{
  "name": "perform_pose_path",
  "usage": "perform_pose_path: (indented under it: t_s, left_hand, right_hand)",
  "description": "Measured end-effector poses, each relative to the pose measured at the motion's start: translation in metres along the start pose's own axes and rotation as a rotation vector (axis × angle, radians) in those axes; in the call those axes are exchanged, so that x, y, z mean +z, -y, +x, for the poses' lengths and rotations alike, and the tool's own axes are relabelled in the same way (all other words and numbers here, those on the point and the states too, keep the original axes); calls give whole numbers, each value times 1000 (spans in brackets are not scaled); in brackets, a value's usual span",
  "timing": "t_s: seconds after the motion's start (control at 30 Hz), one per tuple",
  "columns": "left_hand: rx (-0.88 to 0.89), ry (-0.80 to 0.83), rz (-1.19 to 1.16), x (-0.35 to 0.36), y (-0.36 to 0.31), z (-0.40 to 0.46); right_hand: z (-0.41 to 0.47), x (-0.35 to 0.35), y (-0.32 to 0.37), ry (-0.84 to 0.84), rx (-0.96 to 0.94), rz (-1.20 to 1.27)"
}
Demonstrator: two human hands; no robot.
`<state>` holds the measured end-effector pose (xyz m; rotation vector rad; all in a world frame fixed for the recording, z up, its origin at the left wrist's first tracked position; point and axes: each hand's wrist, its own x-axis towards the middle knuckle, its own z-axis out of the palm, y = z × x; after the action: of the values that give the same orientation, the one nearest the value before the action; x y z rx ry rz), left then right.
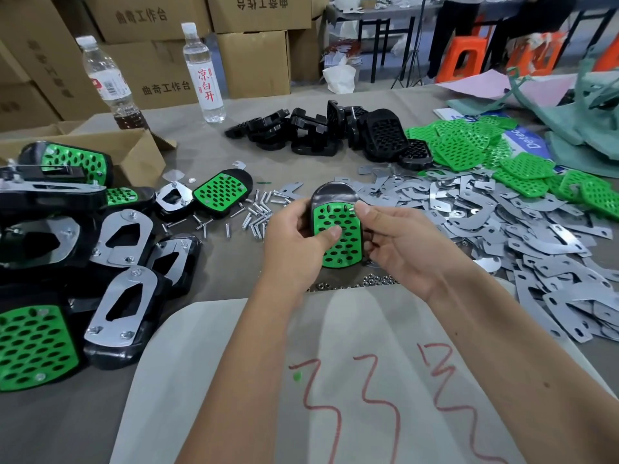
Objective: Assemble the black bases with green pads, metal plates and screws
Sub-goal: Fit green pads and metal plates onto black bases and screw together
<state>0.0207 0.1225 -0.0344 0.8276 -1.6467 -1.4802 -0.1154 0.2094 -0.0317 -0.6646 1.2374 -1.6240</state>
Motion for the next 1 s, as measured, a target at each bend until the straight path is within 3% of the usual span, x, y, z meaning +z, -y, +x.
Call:
perform_pose_path:
  t_s: [0.43, 0.6, 0.7, 0.8, 0.9, 1.0]
  left_hand:
    - [76, 25, 66, -3, 0, 0]
    - [114, 70, 94, 4, -3, -4]
    - [77, 33, 44, 7, -1, -5]
    - [4, -84, -30, 6, 0, -4]
    - [-14, -171, -32, 2, 3, 0]
    - [29, -164, 5, 4, 1, -2]
  right_hand:
    - [3, -3, -1, -3, 0, -16]
    - [6, -6, -4, -99, -1, 74]
    - [5, -5, -5, -151, -34, -7]
    - [6, -4, -7, -244, -129, 9]
    - [7, -6, -7, -394, -313, -222]
    - [2, 6, -9, -300, -480, -331]
